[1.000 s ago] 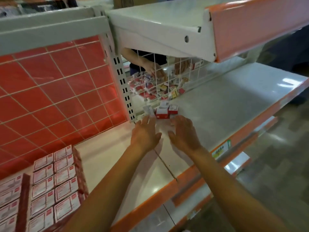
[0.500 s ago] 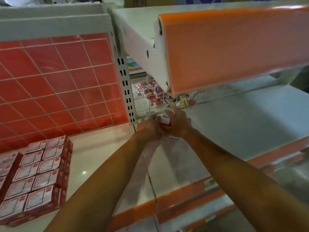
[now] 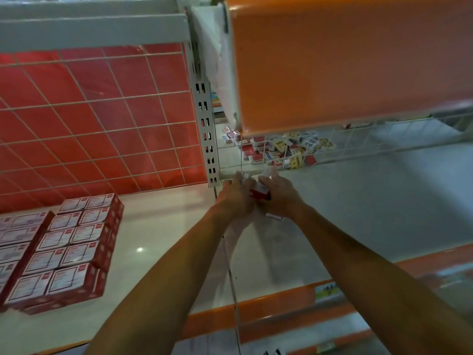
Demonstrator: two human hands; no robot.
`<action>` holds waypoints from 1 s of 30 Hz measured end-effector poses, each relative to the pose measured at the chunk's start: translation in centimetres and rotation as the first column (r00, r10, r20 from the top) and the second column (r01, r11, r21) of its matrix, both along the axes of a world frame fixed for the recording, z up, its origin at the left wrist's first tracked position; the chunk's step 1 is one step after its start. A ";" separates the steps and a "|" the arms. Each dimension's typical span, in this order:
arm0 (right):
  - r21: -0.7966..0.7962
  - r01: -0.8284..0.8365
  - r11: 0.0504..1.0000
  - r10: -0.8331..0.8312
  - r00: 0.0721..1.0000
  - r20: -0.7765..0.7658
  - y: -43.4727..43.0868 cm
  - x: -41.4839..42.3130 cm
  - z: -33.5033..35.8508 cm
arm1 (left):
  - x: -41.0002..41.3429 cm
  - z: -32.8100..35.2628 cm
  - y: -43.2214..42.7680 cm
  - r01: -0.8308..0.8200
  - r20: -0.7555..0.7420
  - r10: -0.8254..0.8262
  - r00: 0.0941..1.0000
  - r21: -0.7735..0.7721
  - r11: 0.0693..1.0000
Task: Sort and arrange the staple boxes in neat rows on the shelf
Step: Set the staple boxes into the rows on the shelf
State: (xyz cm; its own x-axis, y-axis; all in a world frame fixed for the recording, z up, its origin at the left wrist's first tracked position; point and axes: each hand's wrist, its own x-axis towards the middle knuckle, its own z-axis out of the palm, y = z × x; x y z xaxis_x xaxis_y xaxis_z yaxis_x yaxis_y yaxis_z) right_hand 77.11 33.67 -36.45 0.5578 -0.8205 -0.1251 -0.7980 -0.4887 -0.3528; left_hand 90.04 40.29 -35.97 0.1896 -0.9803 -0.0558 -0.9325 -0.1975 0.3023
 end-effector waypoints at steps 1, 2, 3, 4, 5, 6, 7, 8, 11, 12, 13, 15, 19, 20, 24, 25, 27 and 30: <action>-0.011 0.000 1.000 0.000 1.000 0.014 0.4 -0.1 -0.1 | 0.0 -0.1 0.5 0.009 0.004 -0.009 1.000 -0.020 1.000; -0.035 -0.003 0.999 0.004 0.999 0.032 0.8 -0.2 -0.2 | 0.0 -0.2 1.1 0.014 0.005 -0.014 1.000 -0.049 0.999; -0.054 -0.003 0.999 0.005 0.999 0.049 1.2 -0.4 -0.3 | -0.1 -0.4 1.7 0.016 0.002 -0.016 1.000 -0.082 0.997; -0.069 -0.005 0.998 0.009 0.998 0.057 1.7 -0.5 -0.4 | -0.2 -0.6 2.5 0.018 0.008 -0.017 1.000 -0.116 0.993; -0.074 -0.009 0.997 0.013 0.998 0.059 2.2 -0.6 -0.5 | -0.2 -1.0 3.3 0.025 0.028 -0.021 0.999 -0.143 0.989; -0.081 -0.016 0.997 0.021 0.997 0.068 2.8 -0.6 -0.7 | -0.2 -1.3 4.1 0.032 0.060 -0.023 0.998 -0.163 0.986; -0.084 -0.023 0.996 0.030 0.996 0.085 3.4 -0.6 -0.8 | -0.3 -1.5 4.9 0.035 0.084 -0.020 0.996 -0.179 0.983; -0.096 -0.029 0.995 0.039 0.993 0.110 4.2 -0.6 -0.8 | -0.3 -1.5 5.6 0.026 0.082 -0.011 0.997 -0.188 0.982; -0.108 -0.024 0.994 0.043 0.984 0.172 6.4 0.0 -0.8 | -0.3 -0.8 7.5 -0.048 0.008 0.050 0.999 -0.185 0.982; -0.102 -0.021 0.995 0.039 0.984 0.176 7.1 0.2 -0.7 | -0.1 -0.5 8.1 -0.068 0.002 0.069 0.998 -0.195 0.978; -0.091 -0.020 0.996 0.035 0.985 0.171 7.8 0.5 -0.6 | 0.2 -0.5 8.6 -0.077 -0.003 0.078 0.997 -0.213 0.974; -0.082 -0.021 0.996 0.034 0.986 0.163 9.0 0.9 -0.3 | 0.9 -0.7 9.8 -0.091 -0.030 0.086 0.996 -0.258 0.962; -0.066 -0.018 0.998 0.032 0.976 0.214 11.5 1.9 0.3 | 1.9 -1.0 12.2 -0.148 -0.062 0.137 0.989 -0.274 0.950; -0.052 -0.015 0.999 0.026 0.974 0.223 12.1 2.3 0.5 | 2.1 -1.0 12.8 -0.162 -0.071 0.147 0.987 -0.287 0.944; -0.016 -0.056 0.998 0.058 0.961 0.271 14.2 3.3 1.0 | 2.9 -0.4 15.5 -0.209 -0.150 0.171 0.974 -0.286 0.935; 0.001 -0.076 0.997 0.072 0.954 0.290 14.7 3.5 1.1 | 3.2 -0.3 16.1 -0.226 -0.160 0.188 0.969 -0.271 0.936; 0.021 -0.116 0.993 0.104 0.945 0.310 15.4 3.5 1.4 | 3.8 0.0 17.0 -0.240 -0.163 0.203 0.965 -0.253 0.937; 0.047 -0.153 0.987 0.128 0.931 0.341 16.0 3.6 1.4 | 4.4 0.4 18.2 -0.262 -0.184 0.219 0.958 -0.262 0.929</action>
State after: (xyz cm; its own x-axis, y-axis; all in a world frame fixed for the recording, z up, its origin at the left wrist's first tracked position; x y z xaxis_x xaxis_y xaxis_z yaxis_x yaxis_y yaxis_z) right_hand 80.71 49.71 -35.06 0.6861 -0.7267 0.0341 -0.5521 -0.5506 -0.6261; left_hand 94.48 58.50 -35.52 0.4325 -0.8856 0.1693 -0.8073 -0.2967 0.5101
